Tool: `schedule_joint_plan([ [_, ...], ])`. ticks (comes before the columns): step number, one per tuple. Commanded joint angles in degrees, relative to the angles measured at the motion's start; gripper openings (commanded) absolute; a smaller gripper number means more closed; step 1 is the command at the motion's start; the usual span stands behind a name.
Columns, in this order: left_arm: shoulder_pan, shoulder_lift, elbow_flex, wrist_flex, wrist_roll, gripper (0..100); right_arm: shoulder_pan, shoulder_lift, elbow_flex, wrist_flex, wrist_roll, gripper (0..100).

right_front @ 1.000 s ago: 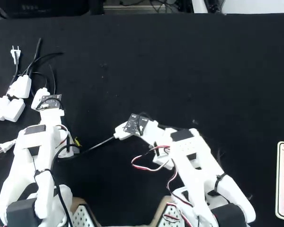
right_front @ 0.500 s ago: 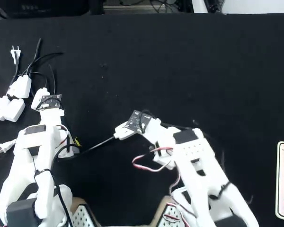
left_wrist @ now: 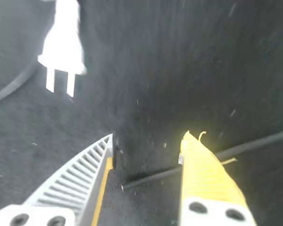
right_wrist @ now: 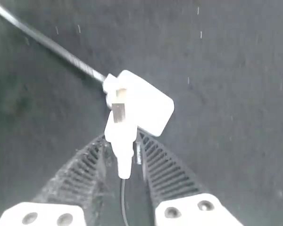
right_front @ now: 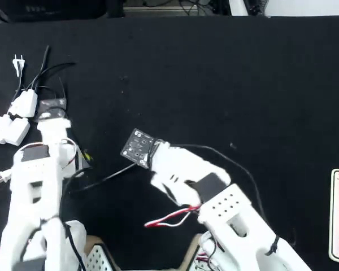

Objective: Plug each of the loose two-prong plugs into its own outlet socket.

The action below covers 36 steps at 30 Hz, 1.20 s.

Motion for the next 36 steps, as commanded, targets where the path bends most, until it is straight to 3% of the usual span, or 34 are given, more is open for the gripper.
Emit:
schedule_joint_plan([
  [1, 2.77, -11.78, -2.15, 0.79, 3.6, 23, -4.04, -1.8, 0.48, -7.03, -4.22, 1.0],
  [7, 6.73, -27.25, 6.64, -2.37, 6.42, 23, -10.2, 0.31, 0.66, -11.16, -7.65, 1.0],
  [13, 6.73, -38.33, 13.85, -4.4, 6.42, 23, -13.1, 12.62, -5.23, -12.57, -10.55, 1.0],
  [19, 7.16, -48.09, 19.82, -4.4, 6.51, 23, -13.63, 17.89, -8.4, -12.66, -15.56, 1.0],
  [24, 13.67, -56.62, 24.66, -4.04, 6.07, 23, -13.63, 17.98, -8.4, -12.66, -16.0, 1.0],
  [28, 15.08, -64.0, 28.44, -3.87, 6.07, 23, -13.63, 18.24, -8.04, -13.54, -16.09, 1.0],
  [36, 18.86, -64.7, 29.76, -4.04, 5.98, 23, -16.7, 18.33, -7.16, -14.33, -16.09, 1.0],
])
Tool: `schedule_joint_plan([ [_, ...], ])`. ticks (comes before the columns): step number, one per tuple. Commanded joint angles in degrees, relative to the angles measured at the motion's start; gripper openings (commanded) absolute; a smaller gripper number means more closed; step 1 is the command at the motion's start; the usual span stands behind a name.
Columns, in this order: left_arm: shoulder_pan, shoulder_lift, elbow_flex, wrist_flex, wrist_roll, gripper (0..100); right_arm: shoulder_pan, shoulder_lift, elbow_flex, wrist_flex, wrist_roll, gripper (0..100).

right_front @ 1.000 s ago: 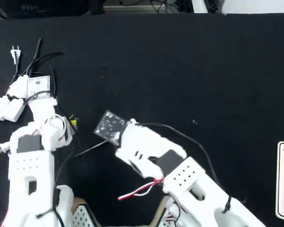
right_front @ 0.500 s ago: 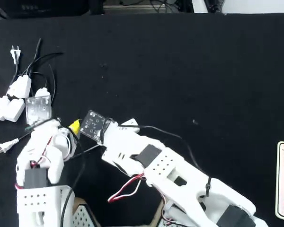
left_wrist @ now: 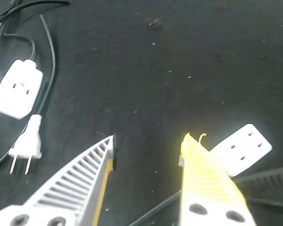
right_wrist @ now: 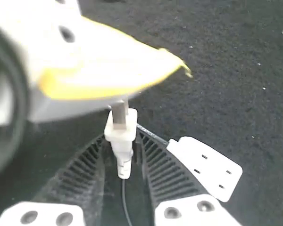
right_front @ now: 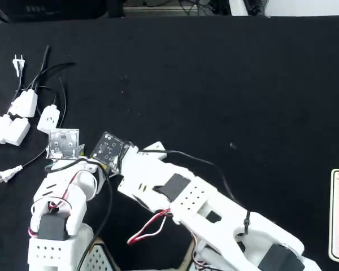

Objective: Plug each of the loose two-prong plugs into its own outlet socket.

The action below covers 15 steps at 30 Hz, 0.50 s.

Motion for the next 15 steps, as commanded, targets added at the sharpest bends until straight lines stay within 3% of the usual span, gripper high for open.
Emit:
schedule_joint_plan([
  [1, 3.03, -0.53, -0.13, -0.79, 0.0, 23, -1.85, -0.22, -2.07, -1.14, -0.53, 1.0],
  [15, 3.12, -0.53, 0.48, -0.7, -3.08, 23, -1.49, -14.11, 2.77, 2.2, -2.46, 1.0],
])
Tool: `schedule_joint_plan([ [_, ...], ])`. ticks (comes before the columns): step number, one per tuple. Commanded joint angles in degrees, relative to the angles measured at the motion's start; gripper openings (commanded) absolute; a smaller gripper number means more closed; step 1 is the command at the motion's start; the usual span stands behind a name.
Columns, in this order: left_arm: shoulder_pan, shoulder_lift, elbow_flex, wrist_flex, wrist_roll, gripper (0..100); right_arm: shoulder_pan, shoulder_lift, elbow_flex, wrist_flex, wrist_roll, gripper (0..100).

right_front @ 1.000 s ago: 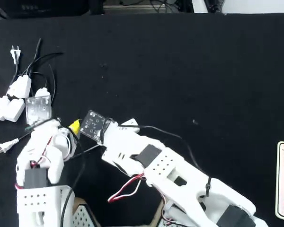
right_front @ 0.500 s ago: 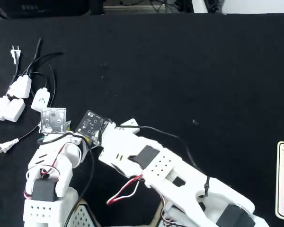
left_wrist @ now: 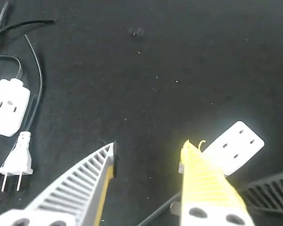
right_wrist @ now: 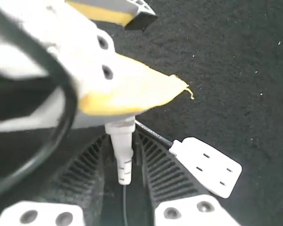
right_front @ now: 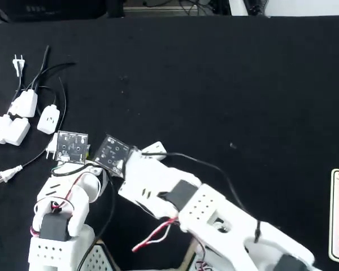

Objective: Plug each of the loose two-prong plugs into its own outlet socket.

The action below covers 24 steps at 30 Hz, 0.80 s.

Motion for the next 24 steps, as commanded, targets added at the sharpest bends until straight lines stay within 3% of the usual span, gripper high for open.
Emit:
schedule_joint_plan([
  [1, 0.92, 0.0, -0.4, -0.62, -0.62, 23, -0.62, -5.41, 0.31, -0.7, -0.53, 1.0],
  [24, 0.92, 0.0, 0.04, -0.62, -0.7, 23, -0.62, -16.4, 1.98, 4.04, -0.62, 1.0],
])
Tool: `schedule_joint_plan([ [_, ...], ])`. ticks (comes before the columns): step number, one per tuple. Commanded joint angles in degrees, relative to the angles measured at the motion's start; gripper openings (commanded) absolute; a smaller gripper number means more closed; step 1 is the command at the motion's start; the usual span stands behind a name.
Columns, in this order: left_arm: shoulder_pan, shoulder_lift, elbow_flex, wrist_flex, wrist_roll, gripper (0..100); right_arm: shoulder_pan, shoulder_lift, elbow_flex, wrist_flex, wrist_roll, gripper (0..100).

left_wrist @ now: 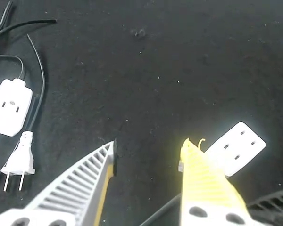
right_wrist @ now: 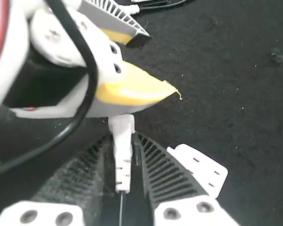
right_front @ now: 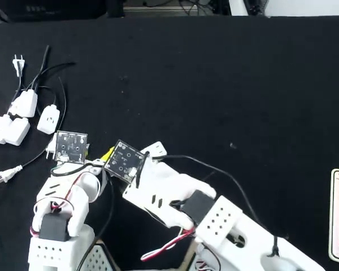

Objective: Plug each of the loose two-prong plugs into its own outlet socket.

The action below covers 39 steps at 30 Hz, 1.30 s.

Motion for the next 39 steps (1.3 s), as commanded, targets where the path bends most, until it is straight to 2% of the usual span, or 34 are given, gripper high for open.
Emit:
schedule_joint_plan([
  [1, 1.01, 0.09, 0.13, -0.53, -0.7, 23, -0.44, -2.68, -0.92, 0.09, -0.53, 1.0],
  [28, 0.75, 0.09, 0.13, -0.53, -0.7, 23, -0.35, -2.33, -1.36, 0.18, -0.09, 1.0],
  [31, -3.91, 0.09, -1.63, -0.88, -0.62, 23, 1.85, -2.24, -1.01, 0.18, -0.09, 1.0],
  [35, -13.85, 0.09, -5.32, -0.7, -0.26, 23, 9.58, -2.24, -1.8, 2.2, 0.0, 1.0],
  [39, -19.21, 0.09, -5.76, -0.44, -0.7, 23, 13.98, -0.4, -4.79, 7.21, 0.0, 1.0],
])
